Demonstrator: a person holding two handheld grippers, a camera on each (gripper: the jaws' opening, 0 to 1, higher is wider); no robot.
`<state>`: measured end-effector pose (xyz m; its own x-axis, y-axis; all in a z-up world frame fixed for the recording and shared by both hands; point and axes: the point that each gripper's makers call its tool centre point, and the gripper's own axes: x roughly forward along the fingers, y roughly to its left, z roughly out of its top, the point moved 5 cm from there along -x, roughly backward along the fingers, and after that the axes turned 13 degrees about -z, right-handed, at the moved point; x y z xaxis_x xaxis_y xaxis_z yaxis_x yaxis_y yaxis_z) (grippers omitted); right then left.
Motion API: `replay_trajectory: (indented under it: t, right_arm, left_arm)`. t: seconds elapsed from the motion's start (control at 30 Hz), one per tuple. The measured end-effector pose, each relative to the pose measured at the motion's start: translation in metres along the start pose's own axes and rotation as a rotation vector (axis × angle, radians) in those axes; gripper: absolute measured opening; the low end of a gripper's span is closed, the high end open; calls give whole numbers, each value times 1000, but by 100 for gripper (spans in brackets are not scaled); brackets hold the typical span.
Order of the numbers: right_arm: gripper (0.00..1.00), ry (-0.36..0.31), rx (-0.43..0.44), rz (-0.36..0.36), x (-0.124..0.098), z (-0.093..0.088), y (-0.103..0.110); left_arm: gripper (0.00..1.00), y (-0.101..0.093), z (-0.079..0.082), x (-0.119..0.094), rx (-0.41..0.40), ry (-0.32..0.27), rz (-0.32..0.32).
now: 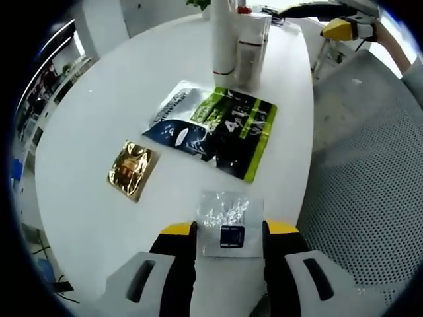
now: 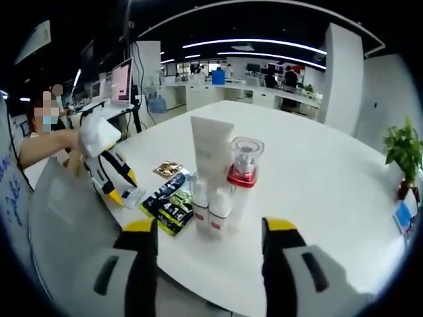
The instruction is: Arrange the skincare products in the storage area until every visible bottle or jar stands upright without overlapping.
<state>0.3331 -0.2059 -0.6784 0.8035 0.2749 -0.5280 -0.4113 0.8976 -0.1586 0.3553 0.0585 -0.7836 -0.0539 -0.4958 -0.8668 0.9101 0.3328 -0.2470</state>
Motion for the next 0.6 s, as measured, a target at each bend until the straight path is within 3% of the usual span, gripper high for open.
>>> replay_trajectory:
  t: [0.6]
  right_arm:
    - [63, 17, 2, 5, 1, -6, -1]
  left_arm:
    - [36, 5, 2, 2, 101, 47, -7]
